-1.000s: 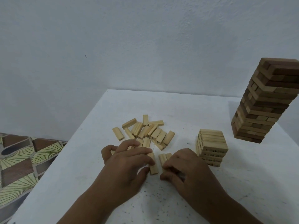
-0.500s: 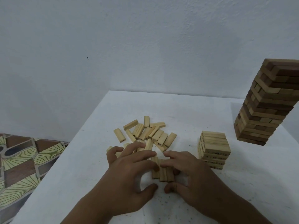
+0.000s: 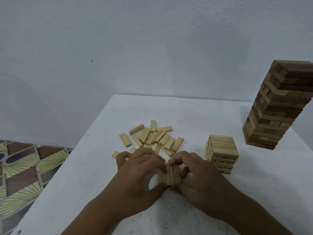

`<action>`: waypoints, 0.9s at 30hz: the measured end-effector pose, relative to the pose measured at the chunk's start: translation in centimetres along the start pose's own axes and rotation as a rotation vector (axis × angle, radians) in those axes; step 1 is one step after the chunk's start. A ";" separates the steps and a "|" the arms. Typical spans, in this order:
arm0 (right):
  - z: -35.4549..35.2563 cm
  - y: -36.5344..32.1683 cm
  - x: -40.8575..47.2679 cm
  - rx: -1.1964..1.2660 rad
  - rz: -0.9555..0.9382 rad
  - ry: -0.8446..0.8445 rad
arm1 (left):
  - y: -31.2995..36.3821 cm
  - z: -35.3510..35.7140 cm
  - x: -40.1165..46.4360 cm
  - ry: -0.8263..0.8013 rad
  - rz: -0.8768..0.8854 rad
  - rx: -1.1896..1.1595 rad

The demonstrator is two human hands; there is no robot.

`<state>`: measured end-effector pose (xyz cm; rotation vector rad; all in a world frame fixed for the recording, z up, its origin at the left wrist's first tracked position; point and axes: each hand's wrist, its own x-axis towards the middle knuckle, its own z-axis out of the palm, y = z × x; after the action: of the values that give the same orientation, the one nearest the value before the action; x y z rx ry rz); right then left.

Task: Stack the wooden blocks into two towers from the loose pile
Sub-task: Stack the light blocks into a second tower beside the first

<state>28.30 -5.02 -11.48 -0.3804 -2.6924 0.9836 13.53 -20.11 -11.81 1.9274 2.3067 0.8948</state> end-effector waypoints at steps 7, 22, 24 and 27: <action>-2.2 -1.6 -0.3 -0.063 -0.037 0.064 | 1.1 -1.4 0.8 0.066 -0.037 -0.024; -9.8 -1.2 -1.1 -0.086 0.018 0.221 | 5.6 -1.5 8.0 0.005 -0.023 -0.101; -10.6 -0.6 -1.3 -0.110 0.041 0.237 | 6.4 -1.1 9.0 -0.046 -0.061 -0.146; -11.4 0.2 -1.6 -0.151 0.079 0.242 | 6.9 -0.3 10.1 -0.098 -0.054 -0.163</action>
<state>33.47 1.30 -3.37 -0.5987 -2.5530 0.7044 17.20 -10.51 -5.09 1.7934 2.1476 0.9288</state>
